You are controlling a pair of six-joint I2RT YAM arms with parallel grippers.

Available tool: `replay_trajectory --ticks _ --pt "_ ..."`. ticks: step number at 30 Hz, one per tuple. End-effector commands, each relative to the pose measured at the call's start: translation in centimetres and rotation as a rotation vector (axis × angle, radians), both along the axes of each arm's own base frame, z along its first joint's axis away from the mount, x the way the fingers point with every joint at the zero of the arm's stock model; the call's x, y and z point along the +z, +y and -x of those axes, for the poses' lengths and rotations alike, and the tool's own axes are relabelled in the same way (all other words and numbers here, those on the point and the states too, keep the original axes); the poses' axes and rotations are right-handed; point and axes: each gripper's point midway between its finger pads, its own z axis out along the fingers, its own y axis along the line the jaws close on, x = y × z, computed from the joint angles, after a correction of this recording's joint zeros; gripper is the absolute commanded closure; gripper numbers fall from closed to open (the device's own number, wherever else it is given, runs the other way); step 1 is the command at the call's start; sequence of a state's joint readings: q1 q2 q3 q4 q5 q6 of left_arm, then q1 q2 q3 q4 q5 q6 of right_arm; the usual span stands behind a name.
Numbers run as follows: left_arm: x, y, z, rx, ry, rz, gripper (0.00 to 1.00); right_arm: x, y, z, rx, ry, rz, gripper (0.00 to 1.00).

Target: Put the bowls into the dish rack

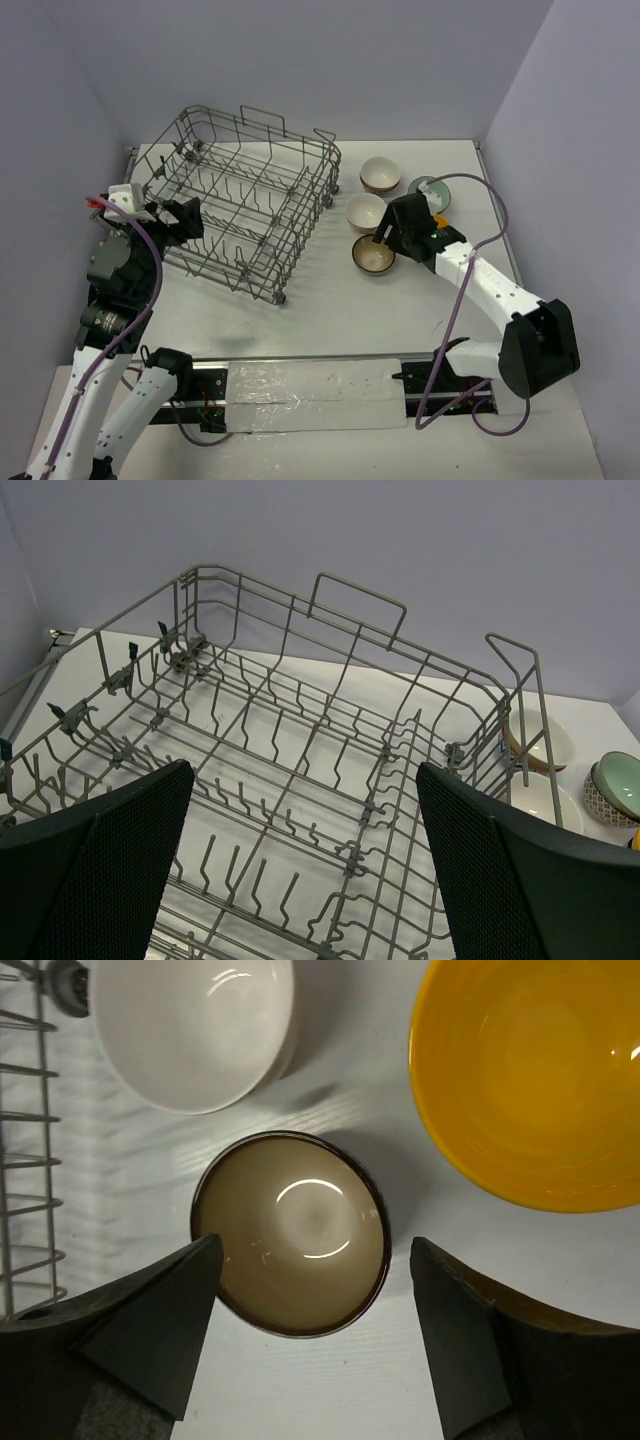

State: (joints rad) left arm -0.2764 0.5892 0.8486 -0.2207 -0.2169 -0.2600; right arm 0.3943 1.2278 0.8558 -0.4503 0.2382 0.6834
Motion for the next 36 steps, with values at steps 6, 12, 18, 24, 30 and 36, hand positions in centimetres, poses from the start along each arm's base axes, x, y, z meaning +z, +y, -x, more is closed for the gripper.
replay_trajectory --ticks 6,12,18,24,30,36 --pt "0.8 0.1 0.1 0.010 -0.049 0.019 0.01 -4.5 -0.8 -0.1 -0.131 0.092 0.024 0.28" --pt "0.5 -0.3 -0.2 -0.011 -0.036 0.017 0.01 -6.5 -1.1 0.2 -0.148 0.134 0.044 0.39" --pt "0.8 -1.2 -0.5 -0.053 -0.014 0.017 0.01 -6.3 -1.5 0.1 -0.158 0.115 0.049 0.64" --pt "1.9 -3.4 -0.7 -0.162 0.049 0.035 0.01 -4.9 -2.2 0.1 -0.161 0.051 0.065 0.90" --pt "5.0 -6.7 -0.5 -0.311 0.102 0.075 0.01 -1.2 -2.0 -0.2 -0.113 -0.085 0.048 1.00" --pt "7.3 -13.2 0.1 -0.485 0.158 0.083 0.01 7.6 -1.1 -0.1 -0.013 -0.325 0.021 1.00"
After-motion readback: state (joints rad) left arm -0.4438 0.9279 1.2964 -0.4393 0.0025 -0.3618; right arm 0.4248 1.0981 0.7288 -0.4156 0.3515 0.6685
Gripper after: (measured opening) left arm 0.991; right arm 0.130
